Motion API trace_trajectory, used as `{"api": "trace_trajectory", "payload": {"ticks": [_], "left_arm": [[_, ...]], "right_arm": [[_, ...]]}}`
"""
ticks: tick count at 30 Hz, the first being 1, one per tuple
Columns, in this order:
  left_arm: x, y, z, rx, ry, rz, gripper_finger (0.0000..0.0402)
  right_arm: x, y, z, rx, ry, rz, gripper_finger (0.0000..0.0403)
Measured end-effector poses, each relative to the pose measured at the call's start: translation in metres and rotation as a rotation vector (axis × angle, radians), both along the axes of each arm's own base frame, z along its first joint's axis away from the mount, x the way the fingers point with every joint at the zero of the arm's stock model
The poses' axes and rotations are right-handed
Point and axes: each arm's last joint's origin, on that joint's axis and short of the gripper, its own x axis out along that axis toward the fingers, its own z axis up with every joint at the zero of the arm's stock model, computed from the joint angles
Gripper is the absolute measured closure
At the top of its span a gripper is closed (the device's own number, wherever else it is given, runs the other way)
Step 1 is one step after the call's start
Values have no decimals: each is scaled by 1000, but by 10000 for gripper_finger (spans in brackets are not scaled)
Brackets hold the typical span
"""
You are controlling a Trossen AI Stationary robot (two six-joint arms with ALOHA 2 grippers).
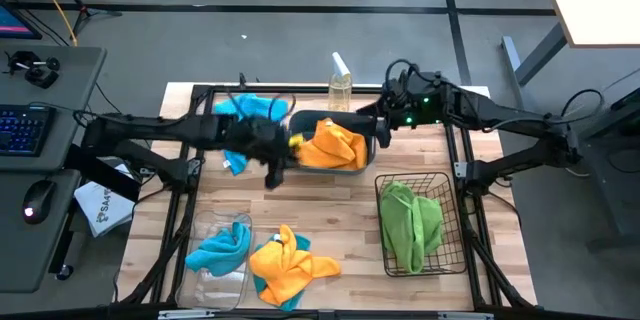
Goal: Sort microfiber towel by color & place in baskets
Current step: Put the yellow towel into the blue bin
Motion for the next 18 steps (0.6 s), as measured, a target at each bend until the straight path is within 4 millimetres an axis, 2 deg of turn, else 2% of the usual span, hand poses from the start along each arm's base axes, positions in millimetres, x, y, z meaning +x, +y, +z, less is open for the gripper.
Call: {"api": "trace_trajectory", "payload": {"ticks": [4, 8, 15, 18], "left_arm": [[-5, -45, 0, -46, 11, -128, 256], [-6, -82, -13, -35, 86, -224, 201], [-12, -112, -33, 64, 278, -355, 152], [-13, -126, -33, 114, 256, -429, 146]], "right_arm": [[13, 10, -9, -15, 30, 74, 139], [20, 24, -8, -17, -12, 175, 139], [25, 58, 3, 147, -119, 287, 139], [24, 77, 5, 222, -123, 321, 139]]}}
